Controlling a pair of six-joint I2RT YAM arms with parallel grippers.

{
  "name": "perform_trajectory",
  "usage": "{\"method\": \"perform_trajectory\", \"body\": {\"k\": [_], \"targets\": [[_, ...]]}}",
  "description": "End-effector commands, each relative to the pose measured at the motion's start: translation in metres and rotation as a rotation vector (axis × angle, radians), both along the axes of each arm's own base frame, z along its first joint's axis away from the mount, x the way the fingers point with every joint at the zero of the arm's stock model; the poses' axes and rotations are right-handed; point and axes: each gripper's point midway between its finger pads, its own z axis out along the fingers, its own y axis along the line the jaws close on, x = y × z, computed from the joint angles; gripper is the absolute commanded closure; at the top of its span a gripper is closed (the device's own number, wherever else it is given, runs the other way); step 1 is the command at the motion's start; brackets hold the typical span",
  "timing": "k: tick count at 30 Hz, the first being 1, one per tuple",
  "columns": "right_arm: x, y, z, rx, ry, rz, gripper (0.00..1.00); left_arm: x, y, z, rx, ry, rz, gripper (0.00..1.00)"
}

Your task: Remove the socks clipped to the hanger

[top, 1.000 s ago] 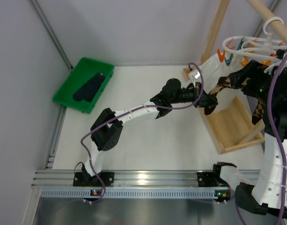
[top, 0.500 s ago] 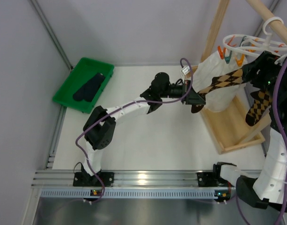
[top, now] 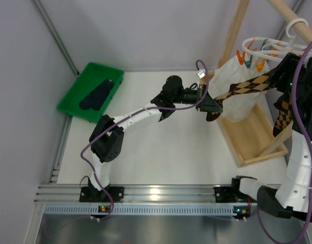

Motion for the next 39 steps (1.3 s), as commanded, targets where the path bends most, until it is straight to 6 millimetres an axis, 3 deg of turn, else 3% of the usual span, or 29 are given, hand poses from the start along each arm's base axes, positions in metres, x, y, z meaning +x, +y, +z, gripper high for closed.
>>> {"method": "perform_trajectory", "body": {"k": [1,13,21,39], "targets": [[0.000,-0.007,0.016,-0.041,-0.069,-0.035,0.43,-0.009,0.013,0.051,-0.098,-0.092,-0.016,0.98],[0.017,-0.004,0.026,-0.035,-0.156,-0.010,0.49,-0.011,0.014,0.052,-0.097,-0.083,-0.022,0.98],[0.025,-0.006,0.020,-0.023,-0.155,-0.024,0.56,-0.012,0.015,0.052,-0.095,-0.083,-0.025,0.98],[0.021,-0.015,0.024,-0.026,-0.181,-0.079,0.67,-0.011,0.013,0.049,-0.091,-0.075,-0.024,0.98]]}}
